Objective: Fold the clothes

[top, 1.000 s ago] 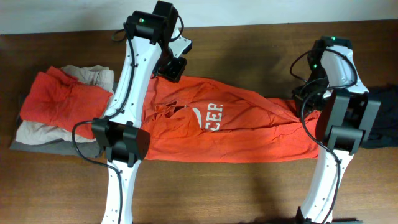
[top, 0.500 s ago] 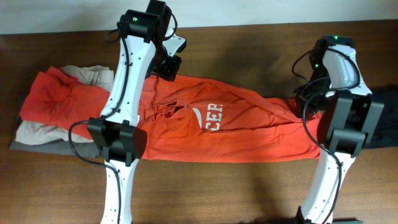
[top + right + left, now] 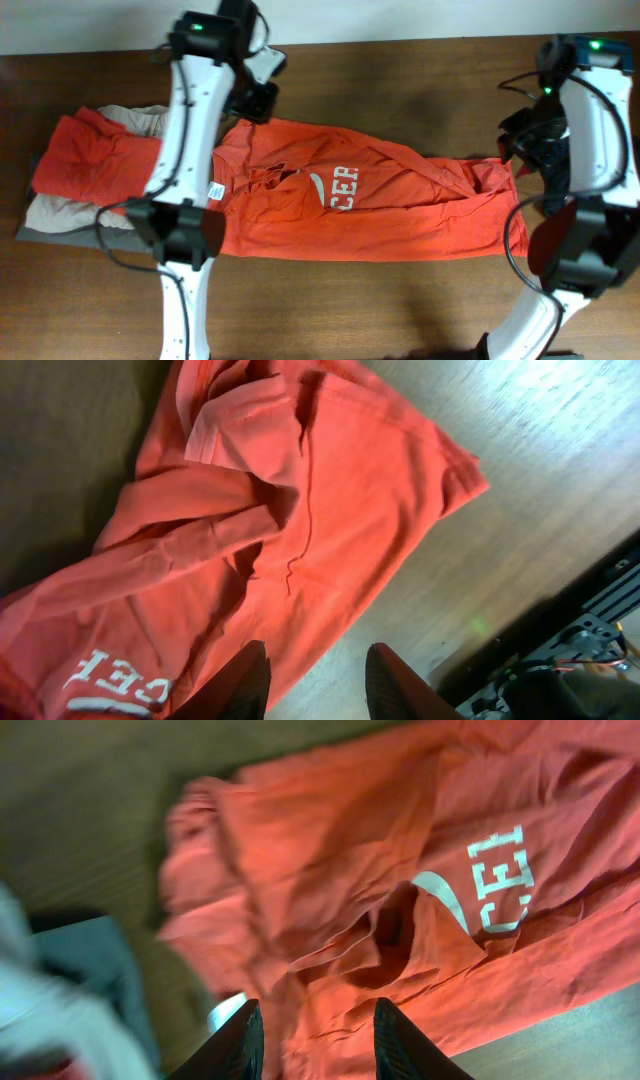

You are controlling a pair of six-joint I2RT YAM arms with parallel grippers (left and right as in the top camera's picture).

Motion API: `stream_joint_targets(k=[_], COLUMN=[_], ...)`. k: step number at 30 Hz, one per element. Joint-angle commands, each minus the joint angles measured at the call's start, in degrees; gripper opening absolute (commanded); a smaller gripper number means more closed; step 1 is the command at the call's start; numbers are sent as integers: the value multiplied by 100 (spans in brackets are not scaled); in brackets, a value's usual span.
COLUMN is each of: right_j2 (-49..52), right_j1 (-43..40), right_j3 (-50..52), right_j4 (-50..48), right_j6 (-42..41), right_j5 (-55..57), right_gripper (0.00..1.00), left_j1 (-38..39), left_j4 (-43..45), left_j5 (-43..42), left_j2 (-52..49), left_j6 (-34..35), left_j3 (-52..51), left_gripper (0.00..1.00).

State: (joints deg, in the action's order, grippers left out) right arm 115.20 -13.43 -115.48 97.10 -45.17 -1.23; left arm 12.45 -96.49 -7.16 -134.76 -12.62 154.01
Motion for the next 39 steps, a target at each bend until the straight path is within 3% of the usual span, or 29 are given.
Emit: stream_joint_targets(k=[1,7,9,11,14,18,26,29,39], right_j2=[-951,-2828,-3427,-3851,-4017,-3563,-1185,-280,1283], right_j1=[-133,-170,-170,-170,-170,-170,-170,-164,-155], right_j3=[31,31,31,31,33,122,133,133,170], right_j4=[26,24,-35,-179,-190,-179,-129,-131,-520], right_j6=[81,-144,-229,-232,-398,-424,-66,-46,142], right_j5=[380,1014,1082,1064,1014,546,-719,-739,-647], right_gripper=[36,40,56,60,62,61,59,49,47], left_j1=[-396,-964,-1064,-1115,-1150,-1150,-1108,-1016,-734], left_j4=[-22,46,232,544,938,981,678,560,516], left_j5=[-140,-249,-221,-164,-151,-501,-981,-1069,-1064], left_j2=[966,2411,2887,3165,3110,2568,1279,1054,962], left_j6=[11,11,11,13,116,142,136,63,-122], left_j3=[46,46,46,44,15,-155,-212,-212,-212], left_gripper=[36,36,36,49,55,57,56,56,58])
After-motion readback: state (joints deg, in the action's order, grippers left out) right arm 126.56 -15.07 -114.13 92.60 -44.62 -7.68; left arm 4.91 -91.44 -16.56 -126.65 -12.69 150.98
